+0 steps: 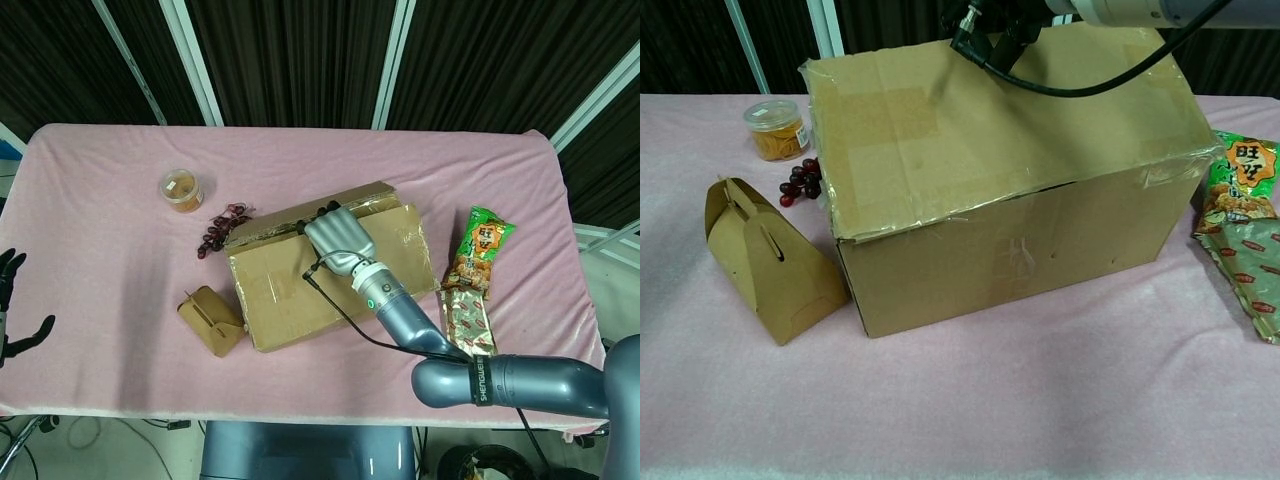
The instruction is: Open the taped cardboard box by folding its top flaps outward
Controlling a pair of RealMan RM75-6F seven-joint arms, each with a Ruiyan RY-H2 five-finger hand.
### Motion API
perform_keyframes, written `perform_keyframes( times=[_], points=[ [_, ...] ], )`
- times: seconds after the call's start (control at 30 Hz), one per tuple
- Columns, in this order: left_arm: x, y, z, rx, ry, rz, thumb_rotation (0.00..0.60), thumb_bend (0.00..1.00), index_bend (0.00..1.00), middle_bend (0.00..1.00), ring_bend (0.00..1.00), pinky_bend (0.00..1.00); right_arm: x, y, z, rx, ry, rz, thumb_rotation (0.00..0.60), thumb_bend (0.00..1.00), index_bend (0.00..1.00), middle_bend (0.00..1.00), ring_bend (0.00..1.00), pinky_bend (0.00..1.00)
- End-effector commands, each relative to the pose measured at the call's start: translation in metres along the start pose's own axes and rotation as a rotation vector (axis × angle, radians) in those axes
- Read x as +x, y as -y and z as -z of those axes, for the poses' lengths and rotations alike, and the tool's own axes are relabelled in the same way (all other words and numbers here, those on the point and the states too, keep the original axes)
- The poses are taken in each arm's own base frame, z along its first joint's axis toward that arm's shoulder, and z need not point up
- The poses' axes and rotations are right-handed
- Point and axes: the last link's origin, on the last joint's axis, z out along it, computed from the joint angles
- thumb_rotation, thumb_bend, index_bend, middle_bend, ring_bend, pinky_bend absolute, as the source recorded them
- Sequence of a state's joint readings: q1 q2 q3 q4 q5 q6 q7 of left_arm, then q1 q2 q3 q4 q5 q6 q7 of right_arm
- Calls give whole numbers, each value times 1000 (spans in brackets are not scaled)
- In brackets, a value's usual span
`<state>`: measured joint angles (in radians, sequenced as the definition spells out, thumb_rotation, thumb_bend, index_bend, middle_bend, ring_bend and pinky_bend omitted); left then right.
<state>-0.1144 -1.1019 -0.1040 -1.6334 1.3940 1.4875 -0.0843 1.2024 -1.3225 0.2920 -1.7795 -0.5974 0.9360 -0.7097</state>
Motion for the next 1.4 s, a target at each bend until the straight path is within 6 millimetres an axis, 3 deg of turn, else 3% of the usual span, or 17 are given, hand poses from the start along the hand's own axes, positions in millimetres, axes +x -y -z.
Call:
perform_keyframes(
  times=[0.03, 0.47, 0.6, 0.83, 1.23, 1.4],
  points=[
    [0, 0, 0, 1, 1, 2, 600, 256, 0, 0, 0, 0, 7, 1, 3, -1, -9, 10, 600, 868, 367, 615, 378, 249],
    [-1, 0, 0, 1, 5, 10, 600, 256, 0, 0, 0, 0, 47, 6, 34, 1, -22, 67, 600, 840, 262, 561, 341, 249],
    [-1, 0, 0, -1, 9, 4, 600, 257, 0, 0, 0, 0, 53, 6, 45, -19, 30, 78, 600, 774, 259, 559, 339, 248],
    [-2, -1, 0, -1, 8, 0, 600, 256, 0, 0, 0, 0, 65, 7, 58, -27, 35, 100, 600, 505, 253, 562, 339, 248],
    [0, 1, -1, 8, 1, -1, 600, 256, 0, 0, 0, 0, 84, 10, 81, -18, 66, 156, 600, 412, 245, 559, 337, 248],
    [0, 1, -1, 3, 6, -4, 600, 257, 0, 0, 0, 0, 92, 12, 90, -19, 86, 177, 600, 321, 227, 552, 330, 246]
  ],
)
